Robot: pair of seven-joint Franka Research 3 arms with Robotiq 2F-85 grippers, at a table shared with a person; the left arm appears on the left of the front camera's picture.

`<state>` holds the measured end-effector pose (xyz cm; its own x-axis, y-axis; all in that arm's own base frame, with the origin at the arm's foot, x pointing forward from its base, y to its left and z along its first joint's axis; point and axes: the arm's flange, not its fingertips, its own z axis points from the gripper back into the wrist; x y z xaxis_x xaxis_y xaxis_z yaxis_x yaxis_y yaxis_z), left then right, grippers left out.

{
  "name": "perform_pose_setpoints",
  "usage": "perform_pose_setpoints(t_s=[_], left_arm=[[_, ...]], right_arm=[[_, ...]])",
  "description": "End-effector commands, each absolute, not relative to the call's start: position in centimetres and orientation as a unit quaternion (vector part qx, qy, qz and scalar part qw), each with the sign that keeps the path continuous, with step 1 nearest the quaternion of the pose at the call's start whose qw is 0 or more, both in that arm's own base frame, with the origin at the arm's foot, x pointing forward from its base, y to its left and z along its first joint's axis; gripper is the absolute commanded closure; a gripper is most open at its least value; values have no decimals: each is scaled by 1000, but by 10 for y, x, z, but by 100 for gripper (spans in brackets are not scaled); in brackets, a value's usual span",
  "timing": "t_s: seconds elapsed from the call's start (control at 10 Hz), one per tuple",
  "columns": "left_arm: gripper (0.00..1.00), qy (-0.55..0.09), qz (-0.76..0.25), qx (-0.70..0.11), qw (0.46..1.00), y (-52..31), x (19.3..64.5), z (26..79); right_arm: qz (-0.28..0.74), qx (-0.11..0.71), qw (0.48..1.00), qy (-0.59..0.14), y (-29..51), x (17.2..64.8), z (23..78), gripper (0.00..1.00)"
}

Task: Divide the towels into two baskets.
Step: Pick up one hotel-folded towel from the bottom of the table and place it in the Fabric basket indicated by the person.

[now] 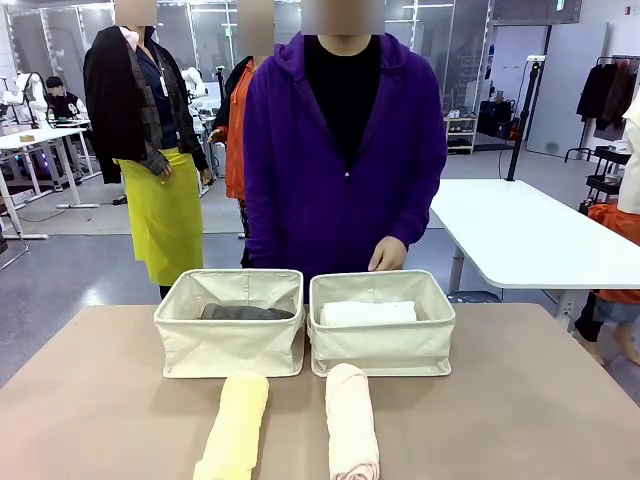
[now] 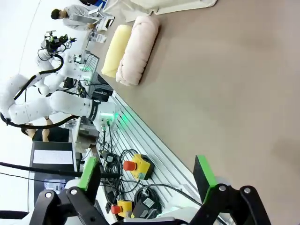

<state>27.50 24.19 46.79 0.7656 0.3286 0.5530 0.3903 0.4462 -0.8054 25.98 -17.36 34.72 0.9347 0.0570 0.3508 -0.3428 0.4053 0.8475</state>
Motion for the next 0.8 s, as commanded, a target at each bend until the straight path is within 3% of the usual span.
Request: perform_pose_setpoints(t_s=[0.0, 0.7], left_arm=[[0, -341, -19, -532, 775, 243, 272, 471], [0, -341, -19, -532, 775, 243, 272, 471]], right_arm=[[127, 525, 831, -135, -172, 261, 350, 0], [127, 525, 831, -135, -172, 261, 350, 0]])
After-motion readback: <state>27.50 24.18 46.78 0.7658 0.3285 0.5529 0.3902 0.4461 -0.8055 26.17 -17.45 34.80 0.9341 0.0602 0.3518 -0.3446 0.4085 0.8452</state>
